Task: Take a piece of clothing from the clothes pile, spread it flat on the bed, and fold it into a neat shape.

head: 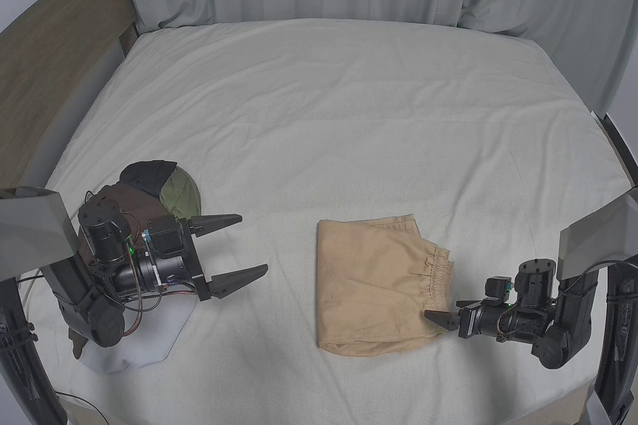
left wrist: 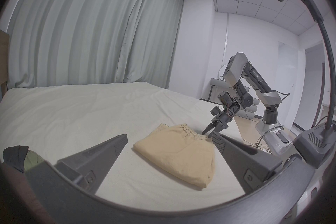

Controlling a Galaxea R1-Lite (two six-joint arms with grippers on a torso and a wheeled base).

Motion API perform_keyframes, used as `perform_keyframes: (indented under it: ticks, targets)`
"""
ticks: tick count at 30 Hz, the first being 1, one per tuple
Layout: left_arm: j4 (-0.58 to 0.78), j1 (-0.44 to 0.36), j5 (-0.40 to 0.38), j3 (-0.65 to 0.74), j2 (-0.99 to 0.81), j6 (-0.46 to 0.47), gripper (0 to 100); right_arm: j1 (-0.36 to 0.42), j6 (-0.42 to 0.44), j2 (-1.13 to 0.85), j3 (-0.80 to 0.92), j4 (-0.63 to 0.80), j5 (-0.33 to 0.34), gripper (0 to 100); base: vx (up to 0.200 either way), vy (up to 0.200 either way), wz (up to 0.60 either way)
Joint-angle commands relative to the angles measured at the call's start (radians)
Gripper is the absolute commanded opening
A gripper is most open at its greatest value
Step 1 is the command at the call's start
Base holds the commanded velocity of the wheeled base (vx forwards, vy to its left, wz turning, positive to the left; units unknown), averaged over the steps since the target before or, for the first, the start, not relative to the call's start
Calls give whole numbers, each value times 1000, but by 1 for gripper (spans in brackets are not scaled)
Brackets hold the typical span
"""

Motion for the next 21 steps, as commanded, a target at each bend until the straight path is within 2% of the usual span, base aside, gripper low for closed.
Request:
perform_keyframes:
  ticks: [1, 14, 18, 19, 21]
  targets:
    - [-2, -1, 0, 1, 5, 0, 100, -6, -2, 57, -3, 0, 2, 100, 0, 0, 0]
    - [-2, -2, 0, 10, 5, 0, 100, 3, 19, 137, -58, 0, 2, 100, 0, 0, 0]
    - [-2, -2, 0, 10, 5, 0, 100, 27, 64, 138, -72, 0, 2, 100, 0, 0, 0]
    - [-2, -2, 0, 10, 5, 0, 100, 58, 116, 134, -86, -2, 2, 100, 0, 0, 0]
    - [-1, -2, 0, 10, 5, 1, 100, 84, 167, 128, -101, -2, 1, 100, 0, 0, 0]
